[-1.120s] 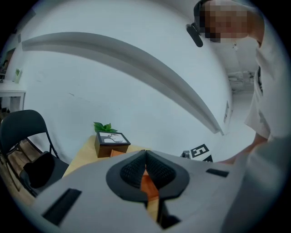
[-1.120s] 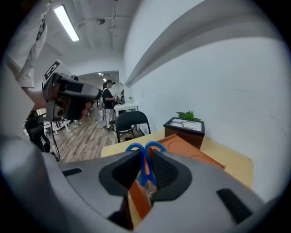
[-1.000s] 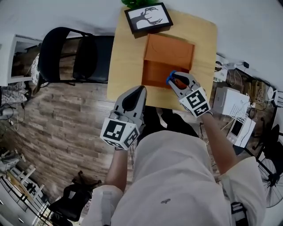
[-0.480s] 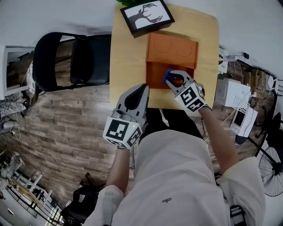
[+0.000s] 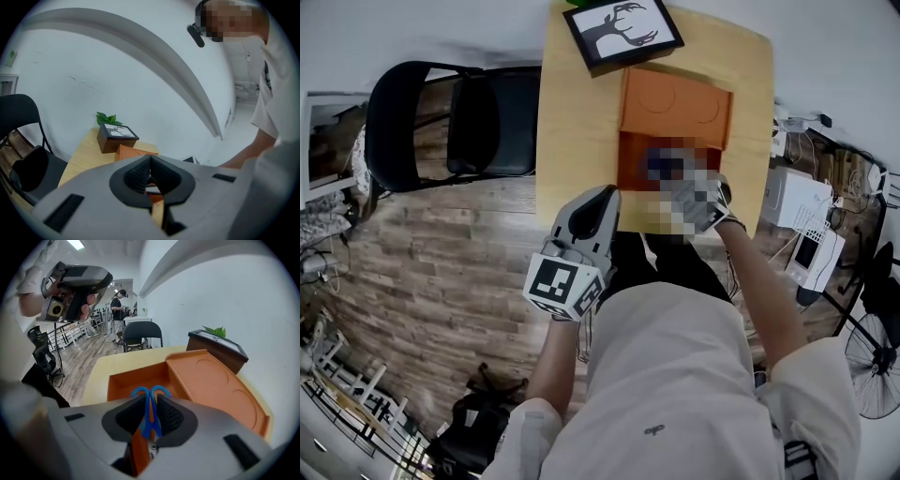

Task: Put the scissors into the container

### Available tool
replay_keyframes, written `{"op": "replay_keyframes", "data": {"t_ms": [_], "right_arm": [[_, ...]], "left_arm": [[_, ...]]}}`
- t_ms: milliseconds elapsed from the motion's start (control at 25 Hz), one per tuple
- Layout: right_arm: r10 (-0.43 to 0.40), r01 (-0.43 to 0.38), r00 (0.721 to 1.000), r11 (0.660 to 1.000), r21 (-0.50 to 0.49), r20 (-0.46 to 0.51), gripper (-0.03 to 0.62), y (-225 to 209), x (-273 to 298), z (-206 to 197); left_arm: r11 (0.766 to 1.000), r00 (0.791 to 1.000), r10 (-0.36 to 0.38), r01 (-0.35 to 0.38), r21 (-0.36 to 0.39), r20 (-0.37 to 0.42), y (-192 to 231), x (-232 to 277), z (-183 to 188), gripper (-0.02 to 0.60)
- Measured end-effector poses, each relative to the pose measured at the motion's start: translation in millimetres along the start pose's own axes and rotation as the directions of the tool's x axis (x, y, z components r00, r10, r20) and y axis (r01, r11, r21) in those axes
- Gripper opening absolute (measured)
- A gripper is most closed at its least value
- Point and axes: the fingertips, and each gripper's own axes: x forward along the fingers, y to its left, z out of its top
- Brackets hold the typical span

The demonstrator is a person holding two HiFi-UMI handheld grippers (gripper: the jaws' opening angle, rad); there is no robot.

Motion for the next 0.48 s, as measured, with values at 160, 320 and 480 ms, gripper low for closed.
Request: {"op": "replay_keyframes", "data": {"t_ms": [160,320,480], "right_arm": [[0.012,-0.012,0.999,1.000,-0.002,-0.030,0.077,-1.9,14.6,-3.9],[0.022,-0.022,0.998,1.000,0.001,-0.057,0.078,-1.4,23.0,-8.4],[0.026,-0.026,0.997,1.000,-0.003,-0.074,0.078,-3.9,29.6,-10.2]], "left_arm": [[1.000,1.000,0.007,-0.007,-0.009,-0.008,8.8,0.1,-4.5,0.008],[1.000,1.000,0.012,-0.013,-0.016,-0.017,13.0,-1.2,-7.5,0.008],[1.000,1.000,0.012,-0.012,-0.022,-0.020,18.5,1.2,-8.0,0.006]]}}
